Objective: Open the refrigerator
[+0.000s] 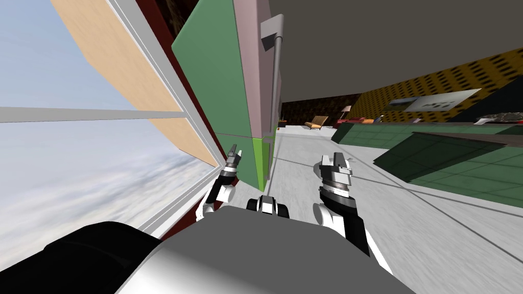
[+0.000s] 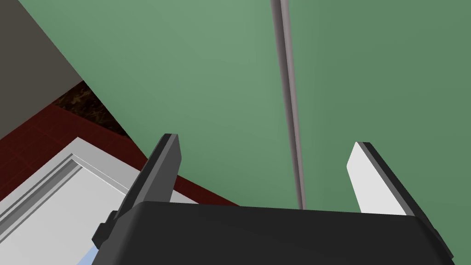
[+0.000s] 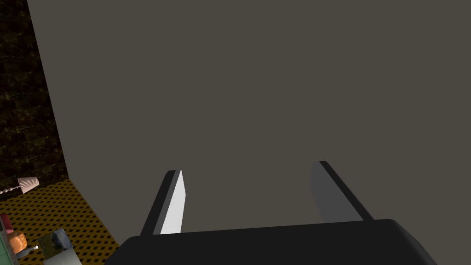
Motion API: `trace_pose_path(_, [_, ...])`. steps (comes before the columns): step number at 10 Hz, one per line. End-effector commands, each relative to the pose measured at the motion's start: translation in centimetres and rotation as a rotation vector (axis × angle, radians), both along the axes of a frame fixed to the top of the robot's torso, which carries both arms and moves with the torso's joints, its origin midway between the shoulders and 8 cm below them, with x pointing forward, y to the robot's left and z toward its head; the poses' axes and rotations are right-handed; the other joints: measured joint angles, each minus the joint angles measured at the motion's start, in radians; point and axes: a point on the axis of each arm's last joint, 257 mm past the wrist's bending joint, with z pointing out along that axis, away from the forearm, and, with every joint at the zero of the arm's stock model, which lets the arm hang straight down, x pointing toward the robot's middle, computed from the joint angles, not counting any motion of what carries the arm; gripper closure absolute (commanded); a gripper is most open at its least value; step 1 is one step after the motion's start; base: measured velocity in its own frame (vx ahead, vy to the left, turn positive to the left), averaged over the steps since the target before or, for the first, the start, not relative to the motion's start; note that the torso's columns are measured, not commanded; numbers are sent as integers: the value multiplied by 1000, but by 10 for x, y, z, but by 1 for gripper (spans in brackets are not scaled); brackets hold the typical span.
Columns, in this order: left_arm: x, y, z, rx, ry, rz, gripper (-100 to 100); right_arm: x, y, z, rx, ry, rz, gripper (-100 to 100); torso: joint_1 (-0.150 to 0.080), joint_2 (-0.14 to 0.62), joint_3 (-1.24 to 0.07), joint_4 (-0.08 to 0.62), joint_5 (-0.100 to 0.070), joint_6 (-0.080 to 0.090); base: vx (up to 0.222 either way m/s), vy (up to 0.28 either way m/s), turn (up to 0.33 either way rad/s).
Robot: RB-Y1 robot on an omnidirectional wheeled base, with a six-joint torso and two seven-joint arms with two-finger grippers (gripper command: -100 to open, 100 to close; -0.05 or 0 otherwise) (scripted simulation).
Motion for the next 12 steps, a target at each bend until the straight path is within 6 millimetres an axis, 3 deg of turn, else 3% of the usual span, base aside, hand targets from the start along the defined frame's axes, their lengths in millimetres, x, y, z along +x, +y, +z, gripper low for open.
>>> trace_pose_path(1, [9, -4, 1, 5, 29, -10, -100, 0, 0, 0, 0, 0, 0, 0, -1, 0, 0, 0, 0, 0, 15, -32, 20])
trace_pose_path(12, [40, -24, 6, 27, 147, -54, -100, 0, 0, 0, 0, 0, 0, 0, -1, 0, 0, 0, 0, 0, 14, -32, 33])
